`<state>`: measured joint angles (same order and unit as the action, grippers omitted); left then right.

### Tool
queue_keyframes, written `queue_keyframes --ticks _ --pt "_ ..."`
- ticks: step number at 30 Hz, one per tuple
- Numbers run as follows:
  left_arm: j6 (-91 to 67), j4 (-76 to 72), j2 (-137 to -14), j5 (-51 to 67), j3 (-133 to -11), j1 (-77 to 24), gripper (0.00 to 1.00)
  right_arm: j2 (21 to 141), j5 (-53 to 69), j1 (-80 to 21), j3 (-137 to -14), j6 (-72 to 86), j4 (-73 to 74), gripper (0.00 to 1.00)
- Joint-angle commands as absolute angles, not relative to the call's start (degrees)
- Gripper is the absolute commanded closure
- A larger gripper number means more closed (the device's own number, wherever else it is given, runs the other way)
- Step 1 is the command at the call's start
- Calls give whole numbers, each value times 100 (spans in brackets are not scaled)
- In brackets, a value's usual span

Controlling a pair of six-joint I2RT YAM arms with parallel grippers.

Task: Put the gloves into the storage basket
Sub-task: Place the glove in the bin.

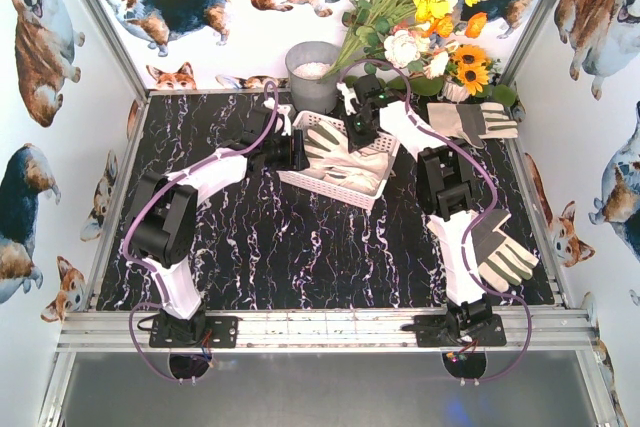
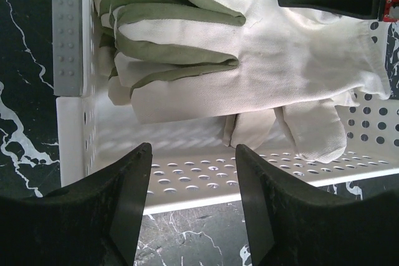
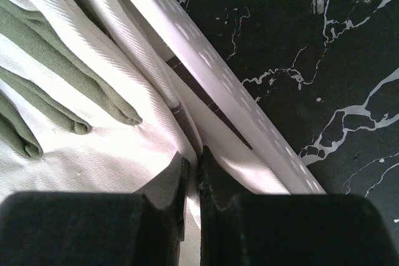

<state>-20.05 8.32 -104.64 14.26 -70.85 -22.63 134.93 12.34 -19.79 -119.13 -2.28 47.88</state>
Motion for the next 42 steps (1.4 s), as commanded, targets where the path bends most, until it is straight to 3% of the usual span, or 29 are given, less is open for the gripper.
queue_keyframes --ticks 1,18,24,29,36,42 --pt "-1960 711 -10539 1424 -7039 -2196 49 13068 1023 -1929 -11856 36 4435 100" --pt "-2147 657 -10433 1777 -7119 -2207 49 12691 717 -1925 -11417 756 4070 100" --pt "-2281 550 -10384 1908 -7444 -2235 47 12314 987 -1925 -11337 709 4157 66" --pt "-2507 317 -10493 2056 -7645 -2248 46 11849 1174 -1925 -11174 689 4162 50" --pt "-2796 143 -10822 2217 -7787 -2276 48 11091 1617 -1925 -10365 922 4096 51" --pt "-2962 187 -11223 2294 -7970 -2291 57 10662 2157 -1941 -9395 1458 3686 56"
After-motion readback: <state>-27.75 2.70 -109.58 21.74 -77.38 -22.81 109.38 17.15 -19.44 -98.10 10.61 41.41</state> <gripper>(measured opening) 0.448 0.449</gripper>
